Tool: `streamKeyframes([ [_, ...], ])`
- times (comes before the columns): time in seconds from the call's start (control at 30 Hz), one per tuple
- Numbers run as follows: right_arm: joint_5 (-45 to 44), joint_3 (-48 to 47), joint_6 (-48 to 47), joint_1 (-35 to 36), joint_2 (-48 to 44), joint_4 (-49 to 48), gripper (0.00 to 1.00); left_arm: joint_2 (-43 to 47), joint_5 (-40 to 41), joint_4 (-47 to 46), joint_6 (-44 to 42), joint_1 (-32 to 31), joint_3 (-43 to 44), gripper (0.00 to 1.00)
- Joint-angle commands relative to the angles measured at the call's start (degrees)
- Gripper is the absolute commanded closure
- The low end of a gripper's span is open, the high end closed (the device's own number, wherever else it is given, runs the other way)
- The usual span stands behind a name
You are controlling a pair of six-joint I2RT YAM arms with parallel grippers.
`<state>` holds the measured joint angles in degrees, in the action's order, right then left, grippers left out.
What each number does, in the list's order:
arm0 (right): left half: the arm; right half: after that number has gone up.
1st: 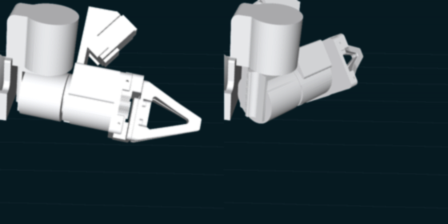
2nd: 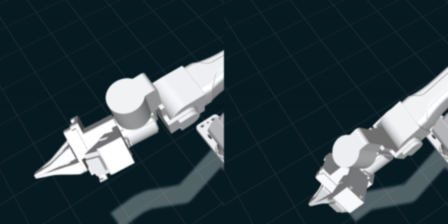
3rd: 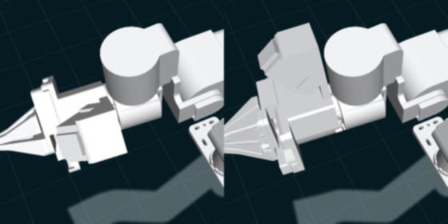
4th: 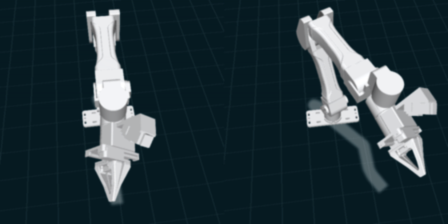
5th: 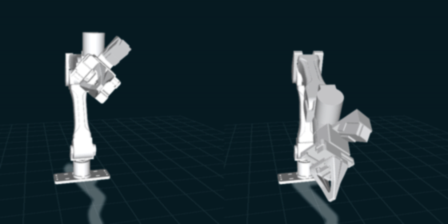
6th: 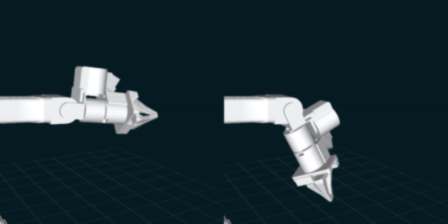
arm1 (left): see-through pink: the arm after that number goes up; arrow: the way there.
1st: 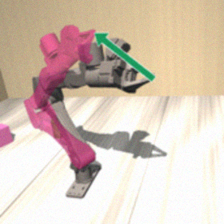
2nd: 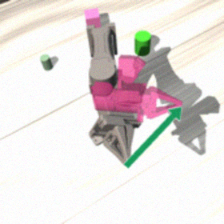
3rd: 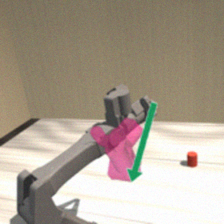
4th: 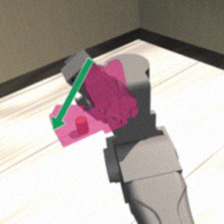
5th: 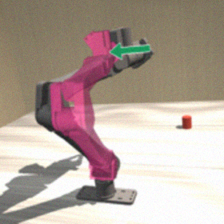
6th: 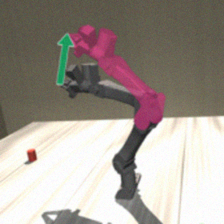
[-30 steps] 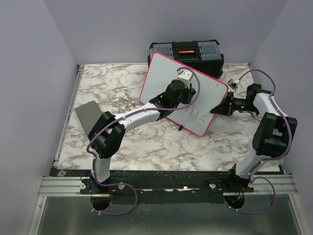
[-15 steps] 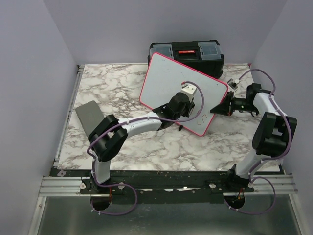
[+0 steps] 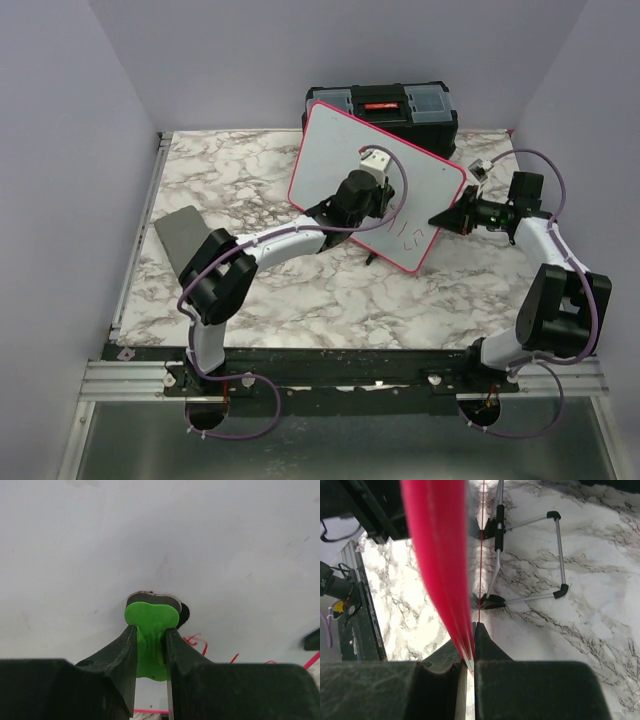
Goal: Erase the whiteboard
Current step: Erase the whiteboard at the whiteboard stand.
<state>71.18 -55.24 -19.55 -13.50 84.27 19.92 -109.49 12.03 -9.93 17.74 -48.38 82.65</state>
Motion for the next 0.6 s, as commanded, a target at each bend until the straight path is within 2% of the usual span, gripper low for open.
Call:
streamKeyframes([
  [0.0, 4.5, -1.93, -0.54, 0.27, 0.28, 0.18, 0.99, -0.46, -1.68, -4.63, 2.65, -1.8, -9.69, 1.0],
  [0.17, 4.41, -1.8, -0.25, 0.31, 0.19, -0.06, 0.99, -1.56, -0.27, -6.77, 2.61, -4.69, -11.43, 1.0],
  [0.3, 4.41, -1.55, 0.12, 0.29, 0.11, -0.49, 0.99, -2.2, 1.26, -4.56, -0.41, -4.66, -6.88, 1.0],
  [0.43, 4.5, -1.59, 0.14, 0.31, 0.09, -0.59, 0.99, -2.91, 2.84, -0.95, -2.19, -2.79, -1.29, 1.0],
  [0.57, 4.67, -1.49, 0.21, 0.31, -0.05, -0.62, 0.99, -2.83, 2.6, 0.01, 0.0, -0.11, -0.24, 1.0],
])
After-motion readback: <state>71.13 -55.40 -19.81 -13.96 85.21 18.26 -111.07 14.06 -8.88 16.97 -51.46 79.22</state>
